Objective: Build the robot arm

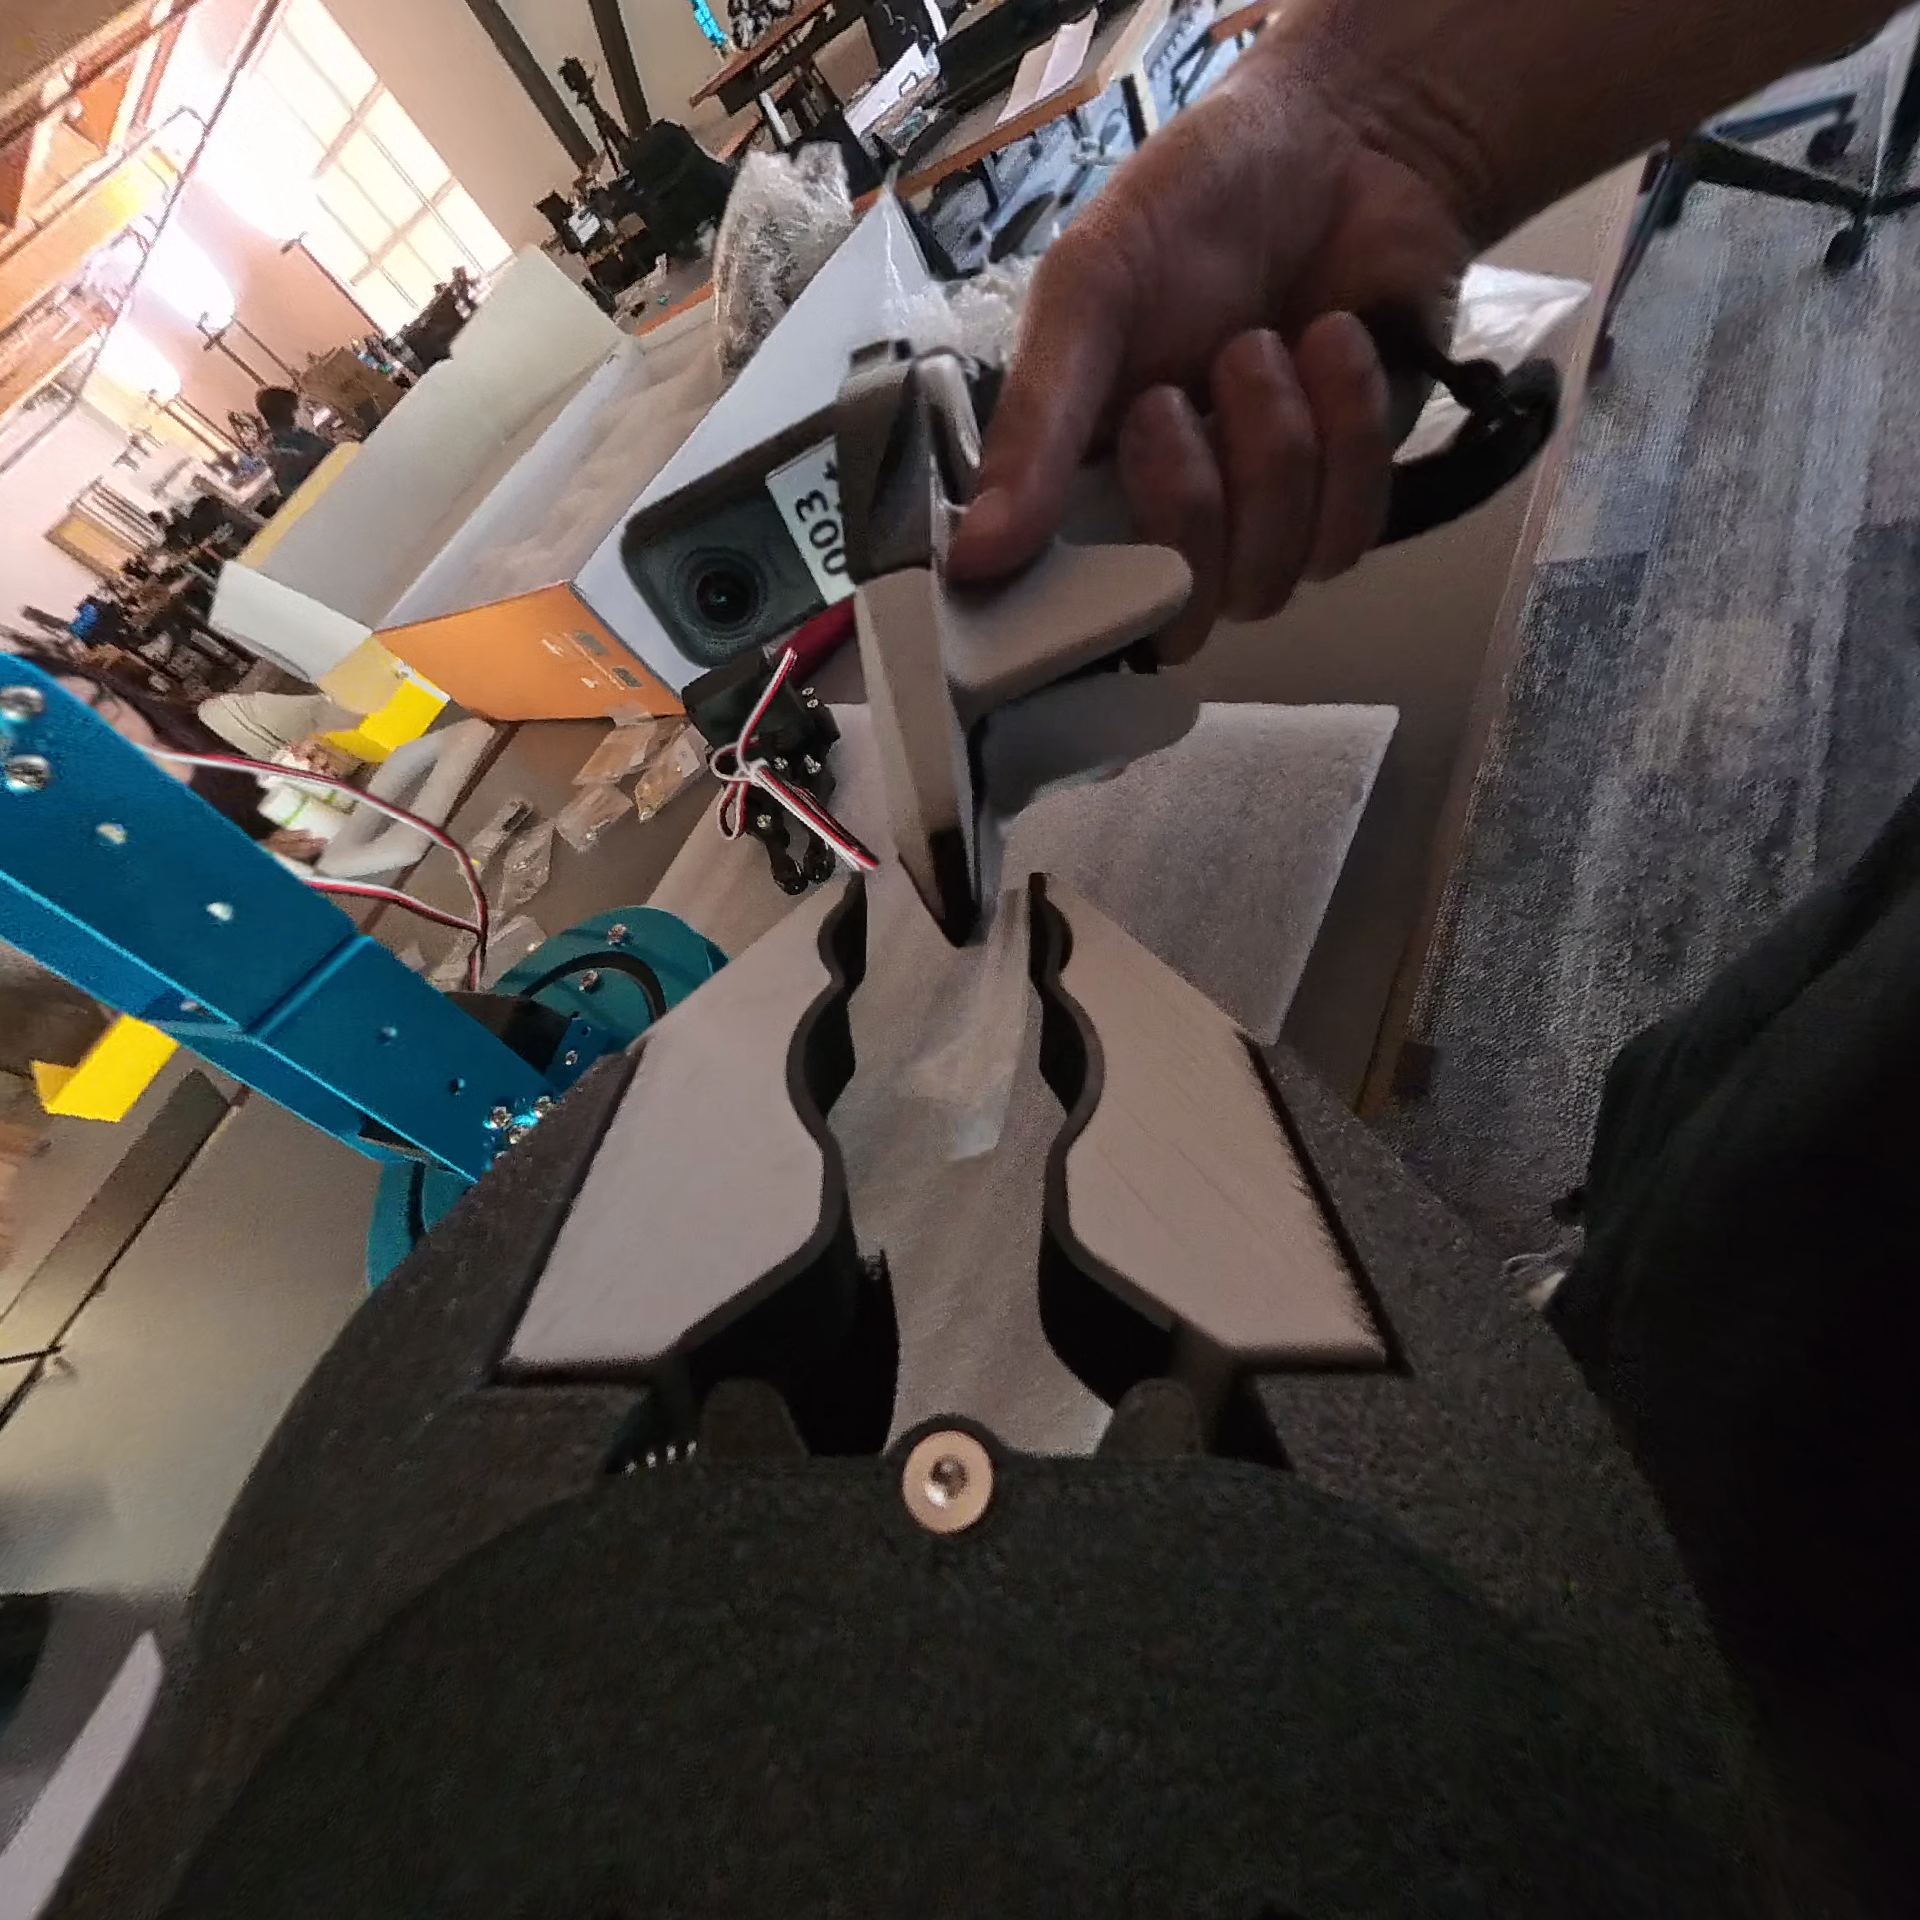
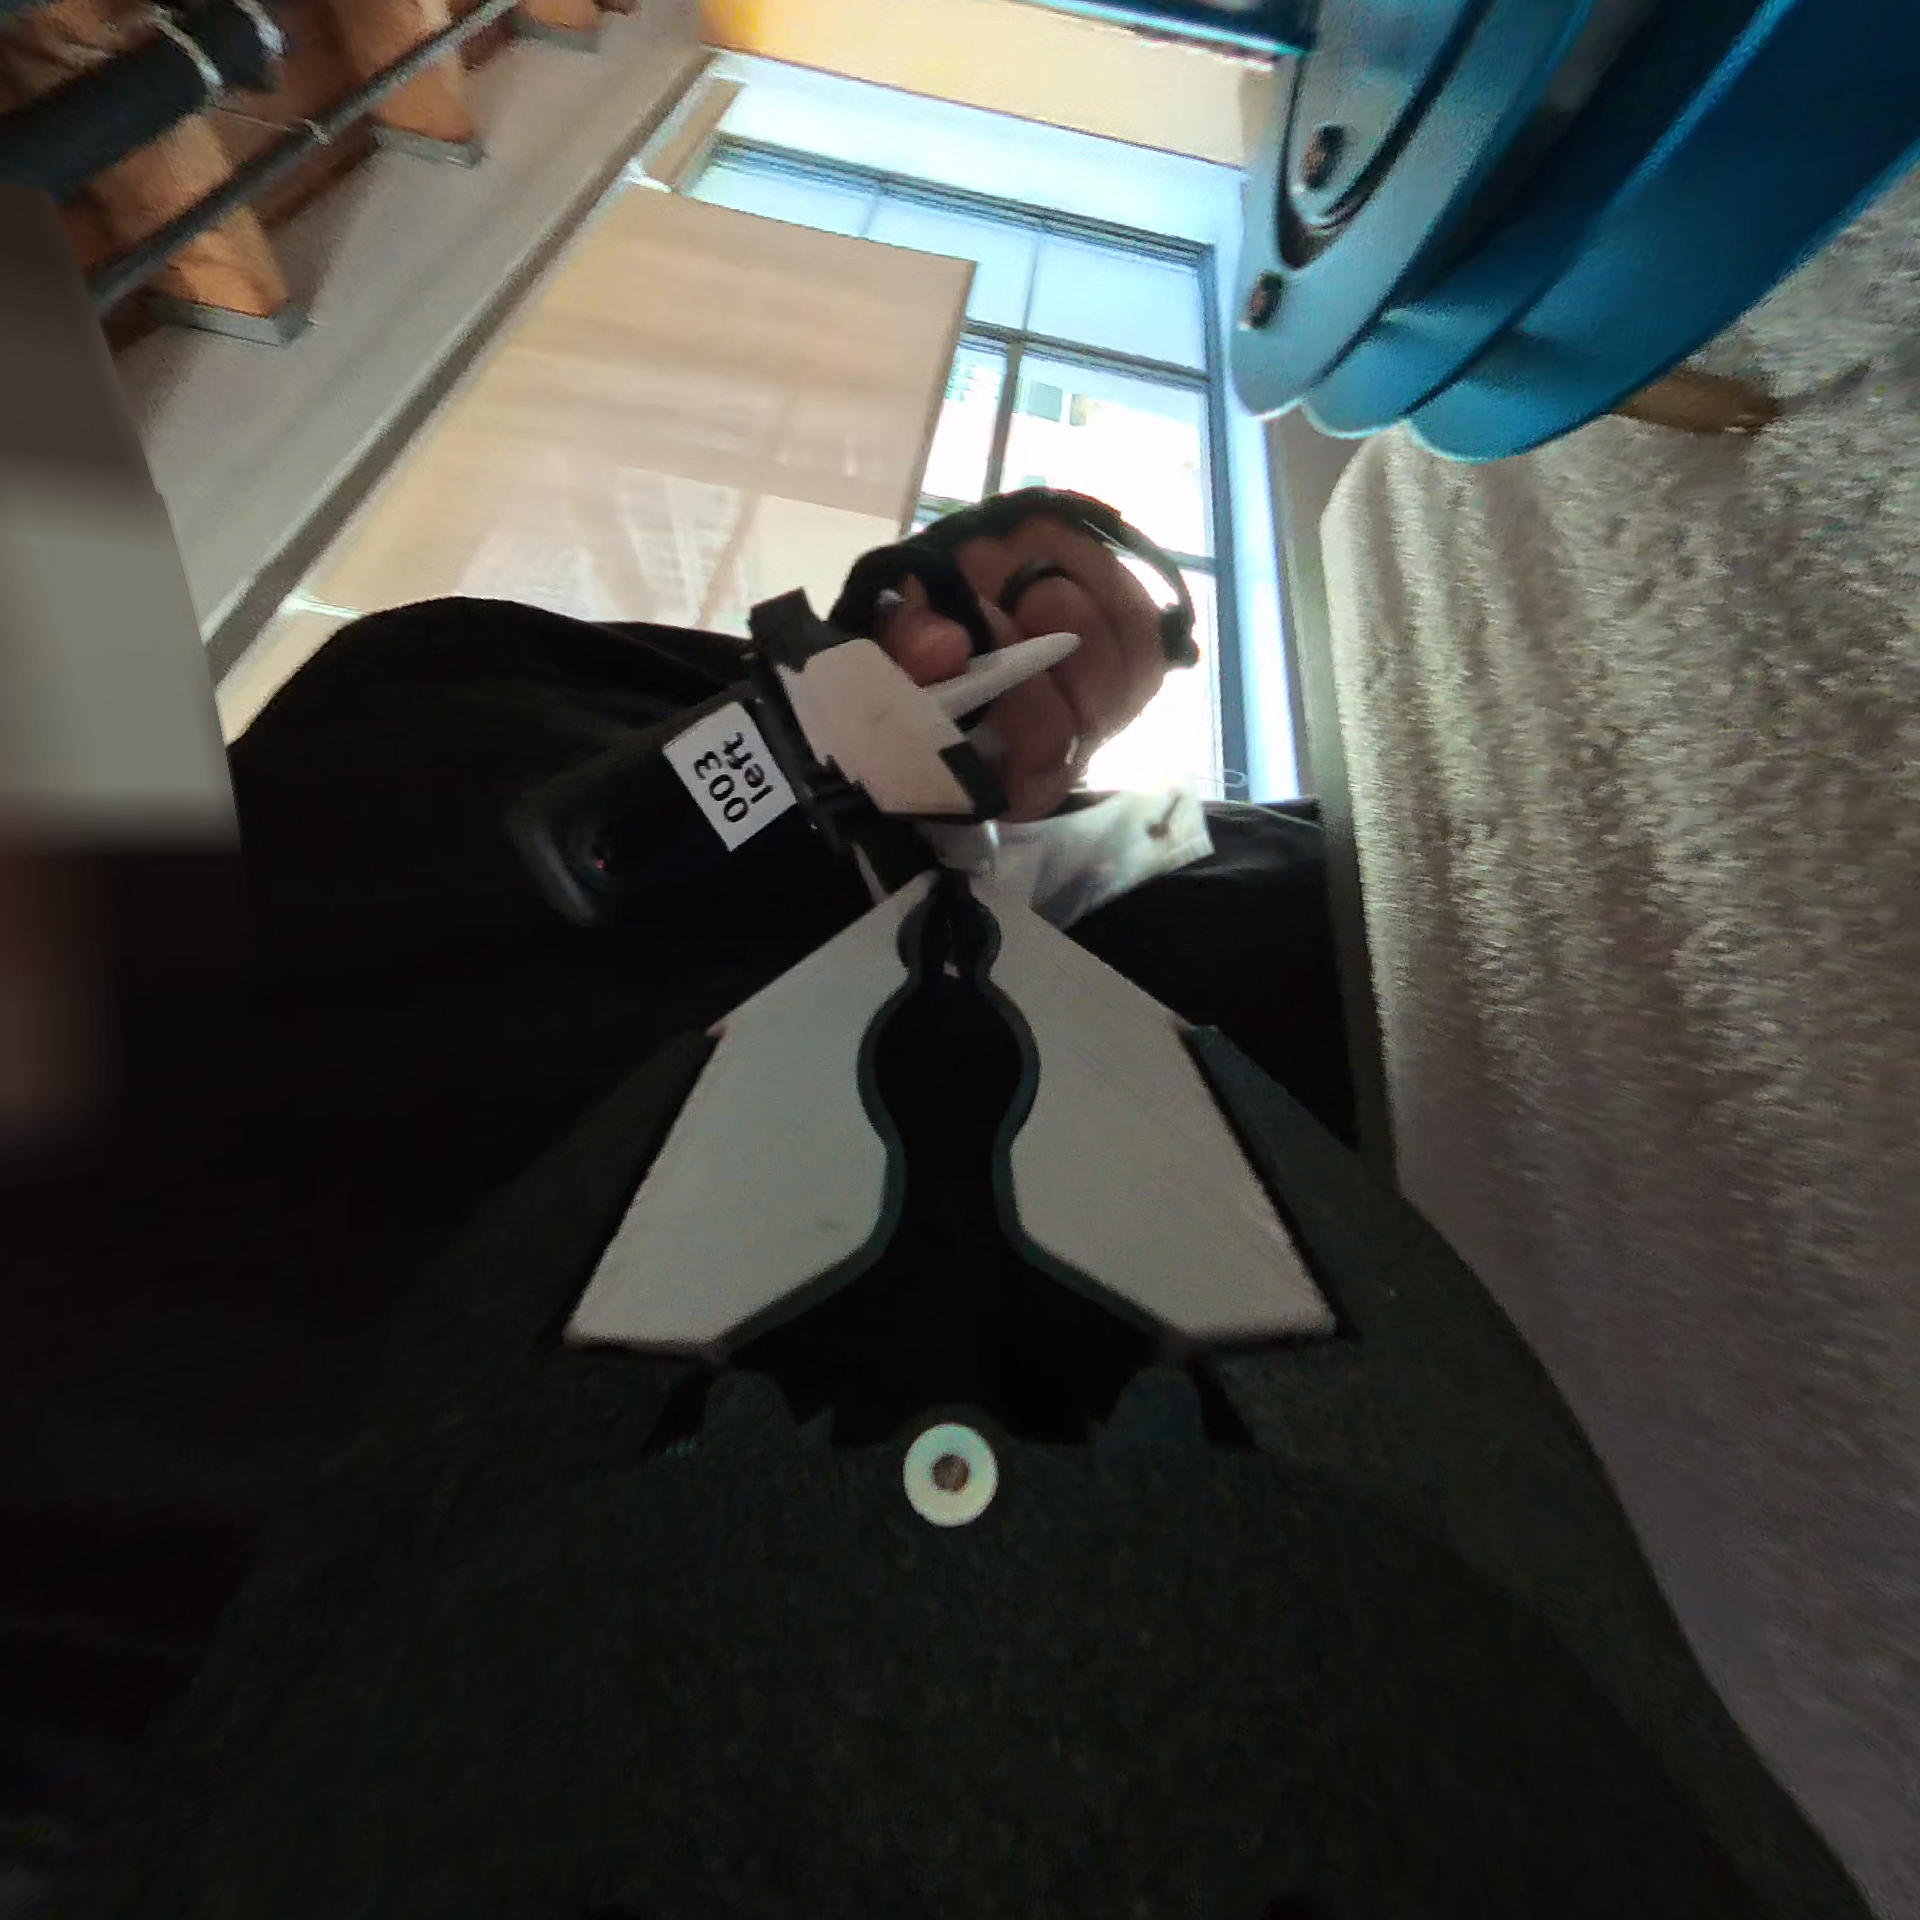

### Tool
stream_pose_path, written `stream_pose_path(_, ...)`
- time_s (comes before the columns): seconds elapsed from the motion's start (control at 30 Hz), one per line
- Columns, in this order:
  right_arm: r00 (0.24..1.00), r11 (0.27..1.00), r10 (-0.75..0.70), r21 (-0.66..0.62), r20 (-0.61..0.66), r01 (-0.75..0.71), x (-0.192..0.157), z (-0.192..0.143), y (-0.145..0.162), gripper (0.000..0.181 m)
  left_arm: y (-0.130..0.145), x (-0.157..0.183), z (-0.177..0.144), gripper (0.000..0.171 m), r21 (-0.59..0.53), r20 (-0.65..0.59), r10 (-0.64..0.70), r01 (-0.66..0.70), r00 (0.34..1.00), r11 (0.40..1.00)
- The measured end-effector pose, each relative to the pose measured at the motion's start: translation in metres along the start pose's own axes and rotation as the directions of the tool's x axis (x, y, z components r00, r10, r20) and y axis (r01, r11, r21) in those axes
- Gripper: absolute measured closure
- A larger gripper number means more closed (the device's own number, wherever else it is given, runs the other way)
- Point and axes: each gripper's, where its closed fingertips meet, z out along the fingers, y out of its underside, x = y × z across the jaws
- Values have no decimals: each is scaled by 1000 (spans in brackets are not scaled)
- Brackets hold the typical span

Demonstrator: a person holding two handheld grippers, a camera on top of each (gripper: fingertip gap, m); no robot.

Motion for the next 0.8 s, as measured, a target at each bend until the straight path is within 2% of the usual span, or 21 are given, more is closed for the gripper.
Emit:
stream_pose_path(0.17,989,993,-57,97,-139,70,22,-24,-25,181,22,-2,11,142,-60,1,16,-16,1000,998)
stream_pose_path(0.27,936,975,-146,114,-320,191,40,-38,-33,181,45,-8,13,142,-134,-2,-89,88,996,987)
stream_pose_path(0.47,818,938,-297,9,-493,346,65,-33,-25,178,63,-8,3,136,-184,-7,-320,314,947,931)
stream_pose_path(0.53,759,923,-338,-40,-556,382,74,-29,-24,163,72,-9,-6,131,-211,15,-397,391,918,896)
stream_pose_path(0.67,609,871,-451,-172,-652,460,87,-7,-25,162,93,-4,-27,132,-259,53,-561,554,826,791)
stream_pose_path(0.7,581,870,-457,-205,-673,448,93,-4,-25,161,95,-1,-32,137,-258,53,-601,593,797,763)
stream_pose_path(0.73,595,877,-455,-215,-663,430,95,1,-24,160,96,4,-35,143,-260,39,-643,629,765,732)
stream_pose_path(0.8,679,911,-394,-168,-619,375,96,9,-25,160,96,12,-38,145,-257,19,-721,700,693,666)
